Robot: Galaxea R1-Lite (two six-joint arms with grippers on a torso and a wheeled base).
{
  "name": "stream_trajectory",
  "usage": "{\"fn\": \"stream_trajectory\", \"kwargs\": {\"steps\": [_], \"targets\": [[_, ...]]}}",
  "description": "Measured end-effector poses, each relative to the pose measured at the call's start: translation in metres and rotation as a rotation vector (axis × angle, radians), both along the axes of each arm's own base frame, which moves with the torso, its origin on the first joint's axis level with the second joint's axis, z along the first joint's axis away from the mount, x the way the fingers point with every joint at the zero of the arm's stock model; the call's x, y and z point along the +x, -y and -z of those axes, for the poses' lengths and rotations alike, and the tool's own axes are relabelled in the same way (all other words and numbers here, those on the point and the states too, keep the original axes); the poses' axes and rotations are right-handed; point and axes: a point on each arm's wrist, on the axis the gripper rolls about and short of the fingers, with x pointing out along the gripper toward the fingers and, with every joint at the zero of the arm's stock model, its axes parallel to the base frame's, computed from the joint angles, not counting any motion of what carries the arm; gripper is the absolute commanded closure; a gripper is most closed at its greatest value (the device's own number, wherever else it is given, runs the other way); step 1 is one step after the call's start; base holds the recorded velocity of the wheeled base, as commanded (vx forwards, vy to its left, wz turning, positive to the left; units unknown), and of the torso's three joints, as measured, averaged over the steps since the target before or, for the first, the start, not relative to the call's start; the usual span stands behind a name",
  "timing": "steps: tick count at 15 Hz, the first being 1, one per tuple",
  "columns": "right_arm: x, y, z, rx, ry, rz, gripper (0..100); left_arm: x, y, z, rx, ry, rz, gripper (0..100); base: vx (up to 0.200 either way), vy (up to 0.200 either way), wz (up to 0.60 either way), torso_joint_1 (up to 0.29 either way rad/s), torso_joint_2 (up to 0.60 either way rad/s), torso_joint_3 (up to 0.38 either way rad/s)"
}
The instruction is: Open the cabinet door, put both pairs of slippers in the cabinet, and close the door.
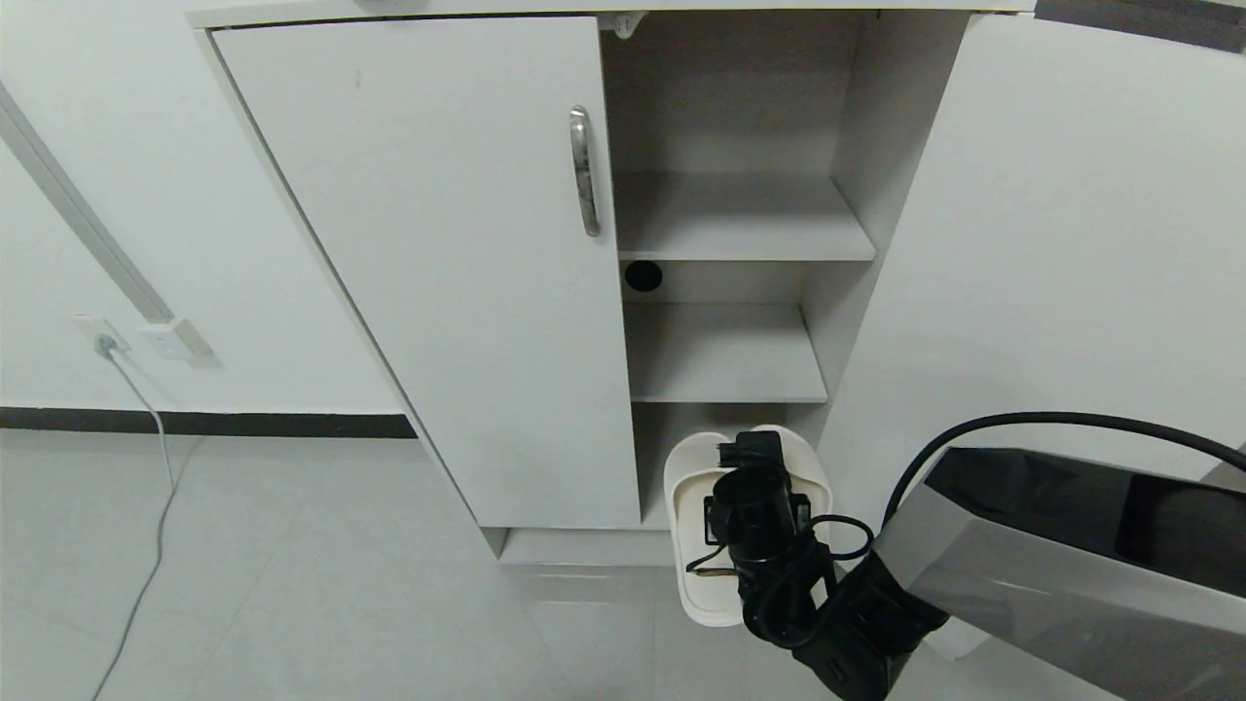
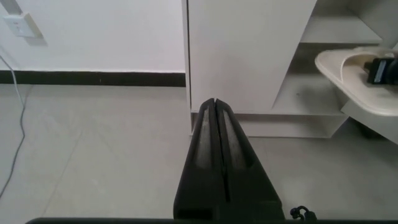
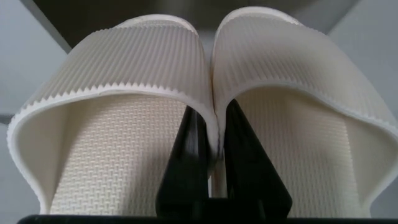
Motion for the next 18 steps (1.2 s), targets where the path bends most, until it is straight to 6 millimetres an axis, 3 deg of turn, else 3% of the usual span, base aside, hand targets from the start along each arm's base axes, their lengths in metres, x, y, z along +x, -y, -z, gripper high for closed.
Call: {"fn": "stream_trajectory", "kwargs": {"steps": [3, 5, 8, 13, 18], "targets": [[0.003, -0.001, -0.013, 0.013, 0.154, -0.01, 100, 0.0, 0.0, 0.0, 0.0, 0.0, -0.001, 100, 0.0, 0.0, 0.0, 0.0, 0.0, 0.0], [0.004, 0.002, -0.011, -0.03, 0.217, -0.009, 100, 0.0, 0.0, 0.0, -0.001, 0.001, -0.001, 100, 0.0, 0.0, 0.0, 0.0, 0.0, 0.0], [0.005, 0.003, 0.001, -0.061, 0.199, -0.007, 100, 0.0, 0.0, 0.0, -0.002, 0.001, -0.002, 100, 0.0, 0.0, 0.0, 0.0, 0.0, 0.0], [0.009, 0.007, 0.003, -0.06, 0.201, 0.005, 100, 0.0, 0.0, 0.0, -0.002, 0.001, 0.0, 100, 0.0, 0.0, 0.0, 0.0, 0.0, 0.0], [0.01, 0.007, 0.002, -0.051, 0.211, 0.008, 100, 0.0, 0.0, 0.0, -0.002, 0.001, 0.0, 100, 0.2, 0.0, 0.0, 0.0, 0.0, 0.001]]}}
